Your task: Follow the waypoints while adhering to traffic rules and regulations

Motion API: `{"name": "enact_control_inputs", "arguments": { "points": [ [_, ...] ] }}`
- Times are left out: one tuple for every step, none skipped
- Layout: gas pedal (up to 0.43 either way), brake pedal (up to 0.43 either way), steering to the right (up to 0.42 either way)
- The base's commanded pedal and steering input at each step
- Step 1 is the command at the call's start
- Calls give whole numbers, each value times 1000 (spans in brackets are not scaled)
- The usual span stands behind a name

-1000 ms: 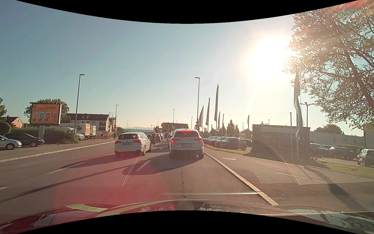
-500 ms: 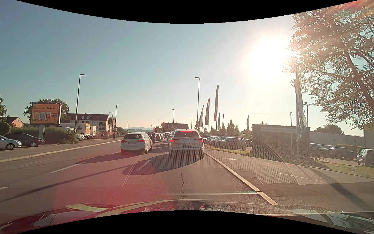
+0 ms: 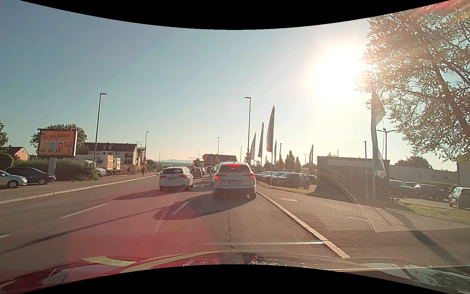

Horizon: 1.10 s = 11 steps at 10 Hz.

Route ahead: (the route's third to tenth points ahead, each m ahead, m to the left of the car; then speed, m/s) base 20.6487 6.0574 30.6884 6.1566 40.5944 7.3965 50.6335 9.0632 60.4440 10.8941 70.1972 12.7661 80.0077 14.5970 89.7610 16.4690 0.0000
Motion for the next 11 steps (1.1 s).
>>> {"name": "enact_control_inputs", "arguments": {
  "points": [
    [0,256,-15],
    [0,250,-15],
    [0,256,-15],
    [0,256,-15],
    [0,256,-15],
    [0,250,-15],
    [0,256,-15],
    [0,256,-15],
    [0,256,-15],
    [0,256,-15],
    [0,256,-15]
  ]
}}
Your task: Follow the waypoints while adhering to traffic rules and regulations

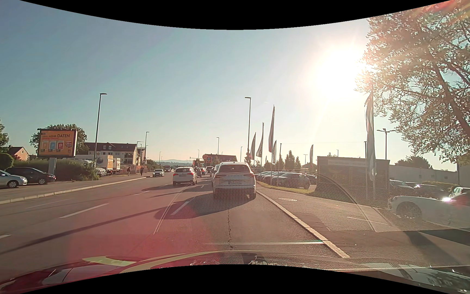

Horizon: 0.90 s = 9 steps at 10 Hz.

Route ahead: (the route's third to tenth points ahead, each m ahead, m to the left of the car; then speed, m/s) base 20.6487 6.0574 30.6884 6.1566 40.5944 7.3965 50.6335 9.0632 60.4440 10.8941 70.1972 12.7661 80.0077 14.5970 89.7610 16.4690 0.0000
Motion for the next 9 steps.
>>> {"name": "enact_control_inputs", "arguments": {
  "points": [
    [0,256,-15],
    [0,256,-15],
    [0,256,-15],
    [0,256,-15],
    [0,256,-15],
    [0,256,-15],
    [0,256,-15],
    [0,256,-15],
    [0,256,-15]
  ]
}}
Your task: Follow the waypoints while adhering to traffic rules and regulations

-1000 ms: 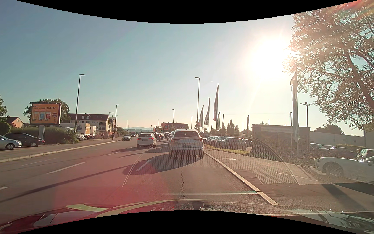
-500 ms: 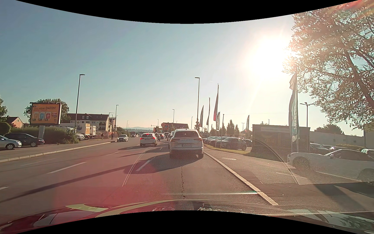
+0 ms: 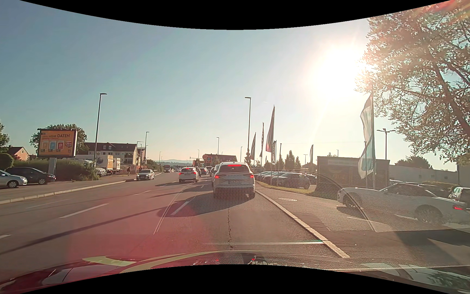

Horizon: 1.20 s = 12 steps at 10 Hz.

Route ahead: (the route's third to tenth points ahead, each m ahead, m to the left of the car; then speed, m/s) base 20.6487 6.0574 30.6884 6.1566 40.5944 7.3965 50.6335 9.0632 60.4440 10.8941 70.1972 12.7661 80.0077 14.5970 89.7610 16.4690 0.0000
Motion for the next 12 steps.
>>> {"name": "enact_control_inputs", "arguments": {
  "points": [
    [0,256,-15],
    [0,256,-15],
    [0,256,-15],
    [0,256,-15],
    [0,256,-15],
    [0,250,-15],
    [0,256,-15],
    [0,256,-15],
    [0,262,-15],
    [0,256,-15],
    [0,256,-15],
    [0,256,-15]
  ]
}}
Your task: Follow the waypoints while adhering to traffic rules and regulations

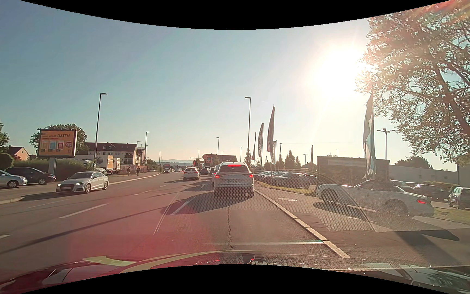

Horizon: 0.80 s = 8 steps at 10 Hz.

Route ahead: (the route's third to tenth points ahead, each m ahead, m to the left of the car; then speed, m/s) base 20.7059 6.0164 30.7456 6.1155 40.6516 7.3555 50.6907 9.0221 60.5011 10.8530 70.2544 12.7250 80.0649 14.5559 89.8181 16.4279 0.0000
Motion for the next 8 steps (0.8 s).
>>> {"name": "enact_control_inputs", "arguments": {
  "points": [
    [0,256,-15],
    [0,262,-15],
    [0,256,-15],
    [0,256,-15],
    [0,256,-15],
    [0,256,-15],
    [0,262,-15],
    [0,256,-15]
  ]
}}
